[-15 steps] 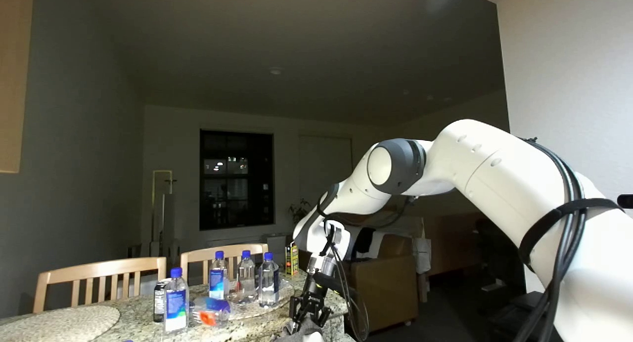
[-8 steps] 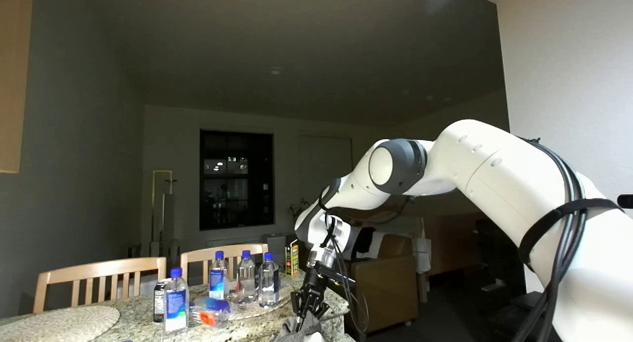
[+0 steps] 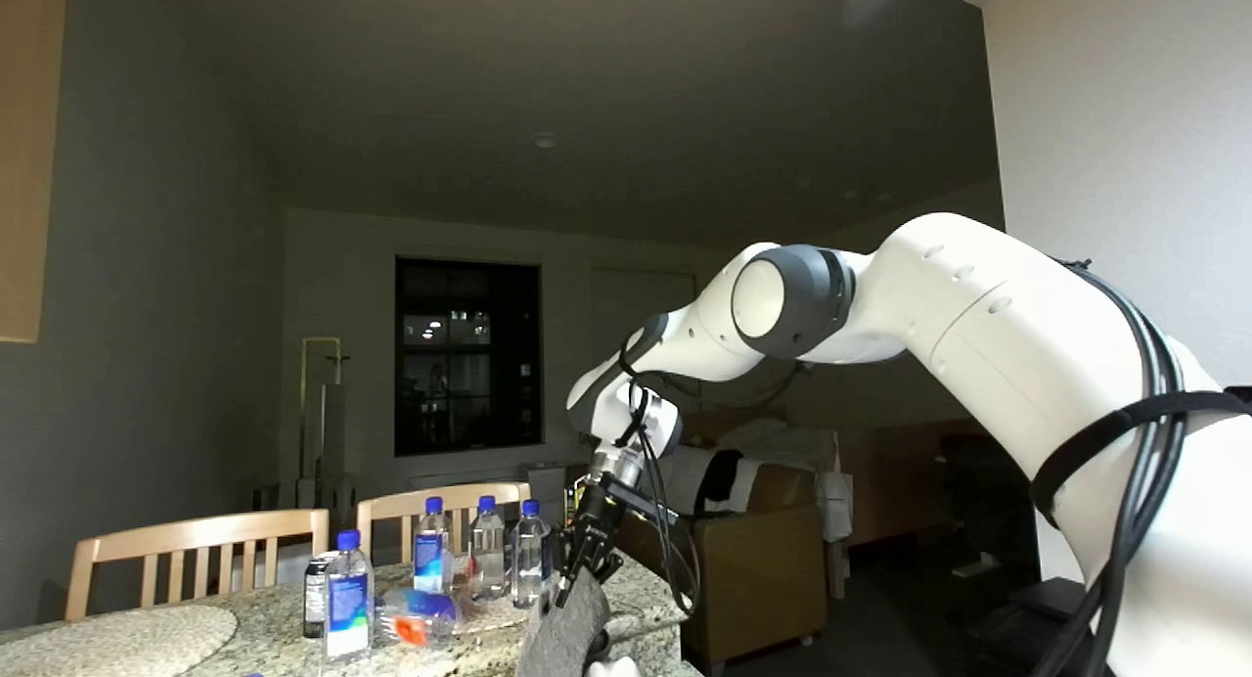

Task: Pick up the grey cloth and put it on the counter

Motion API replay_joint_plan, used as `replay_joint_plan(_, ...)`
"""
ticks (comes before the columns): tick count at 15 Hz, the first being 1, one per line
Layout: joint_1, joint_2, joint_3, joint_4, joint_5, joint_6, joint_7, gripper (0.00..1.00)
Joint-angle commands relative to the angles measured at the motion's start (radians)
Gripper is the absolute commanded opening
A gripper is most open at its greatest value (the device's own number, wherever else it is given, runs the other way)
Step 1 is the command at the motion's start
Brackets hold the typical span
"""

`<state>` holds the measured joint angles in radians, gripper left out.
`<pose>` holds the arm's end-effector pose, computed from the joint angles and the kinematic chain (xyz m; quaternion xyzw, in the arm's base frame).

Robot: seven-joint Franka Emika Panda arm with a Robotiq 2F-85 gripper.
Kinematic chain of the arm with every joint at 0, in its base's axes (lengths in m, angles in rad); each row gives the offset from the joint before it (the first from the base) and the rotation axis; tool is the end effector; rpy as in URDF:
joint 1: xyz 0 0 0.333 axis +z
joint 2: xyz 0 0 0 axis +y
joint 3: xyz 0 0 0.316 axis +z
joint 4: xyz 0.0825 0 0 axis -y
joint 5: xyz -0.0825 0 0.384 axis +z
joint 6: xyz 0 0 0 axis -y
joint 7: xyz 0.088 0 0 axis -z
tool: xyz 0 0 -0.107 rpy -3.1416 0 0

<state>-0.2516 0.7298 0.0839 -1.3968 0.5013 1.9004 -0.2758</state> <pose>0.7031 -0.0951 0.2679 -0.9596 0.0614 0.0506 0.2699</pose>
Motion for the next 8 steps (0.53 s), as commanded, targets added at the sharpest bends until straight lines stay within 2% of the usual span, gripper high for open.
replay_joint_plan(1, 0.021, -0.128, 0.015, -0.092, 0.034, 0.014, 0.053, 0.12)
replay_joint_plan(5, 0.07, -0.269, 0.029, -0.186, 0.082, 0.093, 0.076, 0.12)
replay_joint_plan(8, 0.136, -0.374, 0.025, -0.297, 0.087, 0.219, 0.085, 0.12)
